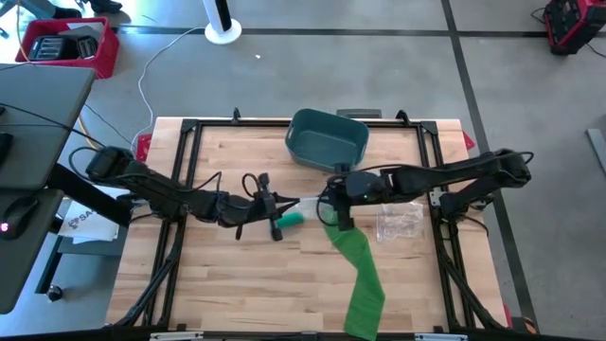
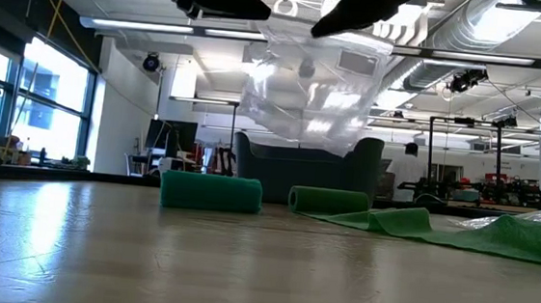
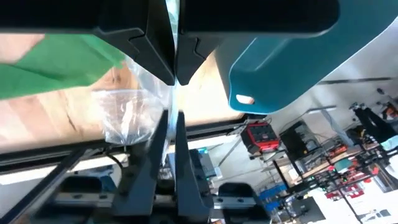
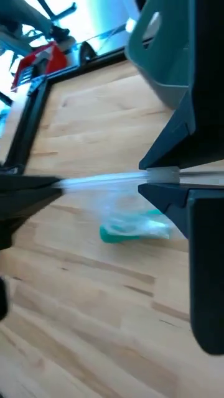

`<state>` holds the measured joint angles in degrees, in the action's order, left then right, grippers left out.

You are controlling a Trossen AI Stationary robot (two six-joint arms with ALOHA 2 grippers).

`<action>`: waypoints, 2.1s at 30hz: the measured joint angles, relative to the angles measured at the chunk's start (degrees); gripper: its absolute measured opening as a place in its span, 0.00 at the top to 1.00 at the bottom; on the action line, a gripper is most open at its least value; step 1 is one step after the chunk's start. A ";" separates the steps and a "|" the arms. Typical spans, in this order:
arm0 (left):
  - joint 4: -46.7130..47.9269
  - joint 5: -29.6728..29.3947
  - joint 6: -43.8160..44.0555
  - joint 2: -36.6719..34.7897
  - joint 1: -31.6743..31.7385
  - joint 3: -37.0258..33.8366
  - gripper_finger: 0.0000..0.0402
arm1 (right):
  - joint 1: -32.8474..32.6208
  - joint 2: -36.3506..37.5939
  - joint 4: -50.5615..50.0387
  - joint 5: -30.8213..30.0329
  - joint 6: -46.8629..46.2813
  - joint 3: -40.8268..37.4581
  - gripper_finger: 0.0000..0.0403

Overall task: Roll bandage
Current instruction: Open the left transparent zip bag

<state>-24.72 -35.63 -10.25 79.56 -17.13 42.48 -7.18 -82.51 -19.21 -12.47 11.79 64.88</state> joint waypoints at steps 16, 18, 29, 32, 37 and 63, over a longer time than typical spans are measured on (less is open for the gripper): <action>9.74 -0.27 4.21 -4.95 -1.29 -0.02 1.00 | 0.00 3.56 -12.48 -0.67 -4.26 0.06 0.94; 10.18 -0.25 4.24 -4.93 -1.28 -0.02 1.00 | 0.05 3.56 -12.60 -0.67 -4.27 0.04 0.94; 10.87 -0.26 4.63 -4.93 -1.26 -0.02 1.00 | 0.55 5.73 -5.56 5.05 -2.45 -0.07 0.69; 10.85 -0.25 4.62 -4.93 -1.25 -0.02 1.00 | 1.01 5.78 -0.53 5.38 -2.34 -0.07 0.62; 10.77 0.65 4.62 -4.91 -1.24 -0.02 1.00 | 1.73 1.70 5.32 9.18 -0.80 -0.02 0.61; 11.27 0.76 4.65 -4.89 -1.24 -0.02 1.00 | 6.03 -6.15 6.24 15.96 0.85 -0.07 0.68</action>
<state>-13.45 -34.87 -5.61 74.67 -18.37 42.46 -1.15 -88.66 -12.98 3.48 12.64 64.82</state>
